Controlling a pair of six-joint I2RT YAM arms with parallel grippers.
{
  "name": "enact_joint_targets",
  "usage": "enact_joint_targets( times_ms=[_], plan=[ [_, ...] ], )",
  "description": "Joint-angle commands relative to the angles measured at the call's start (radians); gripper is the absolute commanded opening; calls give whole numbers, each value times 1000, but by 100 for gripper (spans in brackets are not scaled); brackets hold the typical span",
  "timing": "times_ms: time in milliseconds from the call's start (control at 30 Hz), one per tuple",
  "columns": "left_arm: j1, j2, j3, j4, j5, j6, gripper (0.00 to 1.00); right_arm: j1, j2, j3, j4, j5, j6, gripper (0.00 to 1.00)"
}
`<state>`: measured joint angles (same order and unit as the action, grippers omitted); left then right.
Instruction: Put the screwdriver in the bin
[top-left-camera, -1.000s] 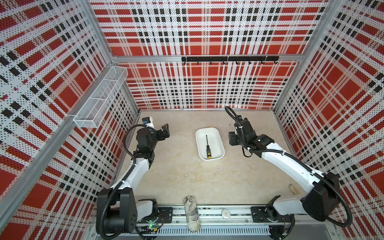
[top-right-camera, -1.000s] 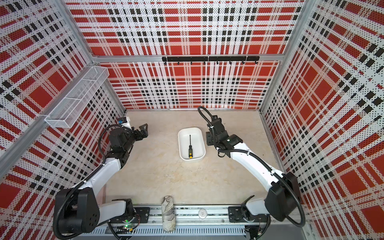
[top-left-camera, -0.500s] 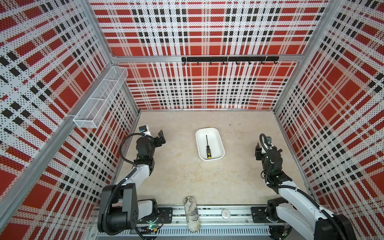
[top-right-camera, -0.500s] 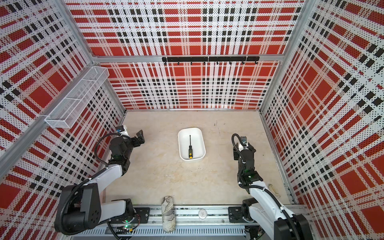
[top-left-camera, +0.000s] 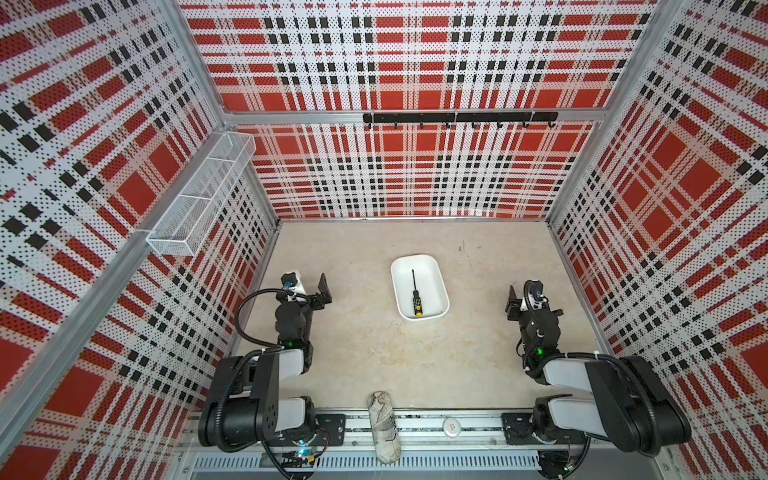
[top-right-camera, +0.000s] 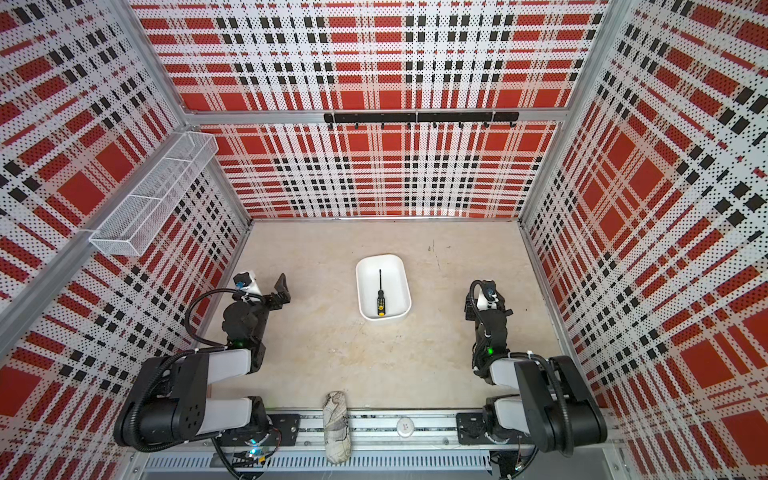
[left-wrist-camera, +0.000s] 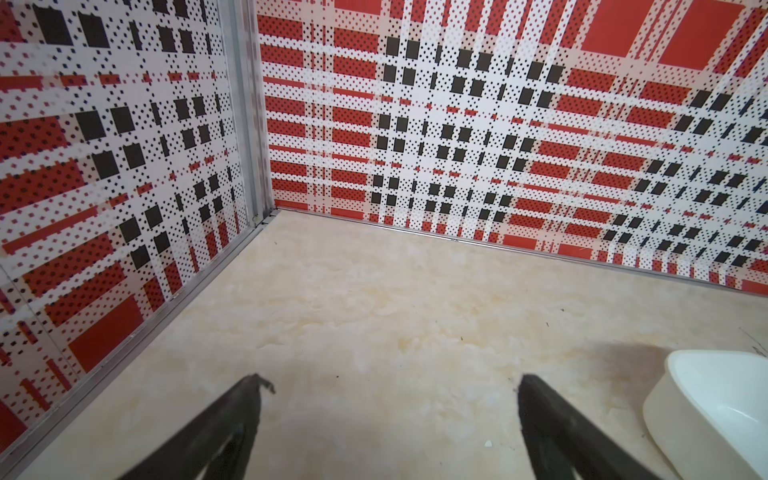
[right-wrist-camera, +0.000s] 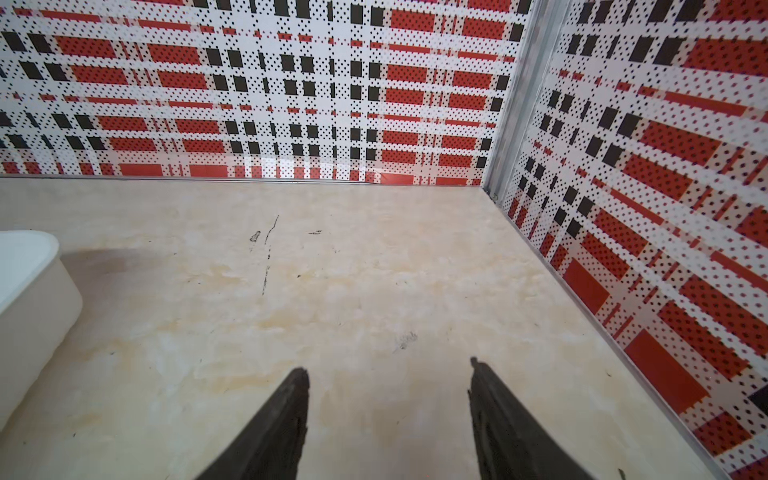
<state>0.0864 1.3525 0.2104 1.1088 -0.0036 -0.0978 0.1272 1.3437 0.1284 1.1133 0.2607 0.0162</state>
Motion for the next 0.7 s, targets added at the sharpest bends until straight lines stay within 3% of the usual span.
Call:
enact_joint_targets(
  times_ms=[0,233,533,667],
  plan=[
    [9,35,-12,160,21,18,98,-11,77,-10,250,-23,-16,64],
    [9,99,-22,225,22,21,98,-14,296,-31,520,-9,-19,66],
    [-7,169,4,246,13,35,98,-48,247,36,321,-32,20,67],
    [-23,179,35,197,-19,44,98,-60,236,121,140,-48,30,68]
  ],
)
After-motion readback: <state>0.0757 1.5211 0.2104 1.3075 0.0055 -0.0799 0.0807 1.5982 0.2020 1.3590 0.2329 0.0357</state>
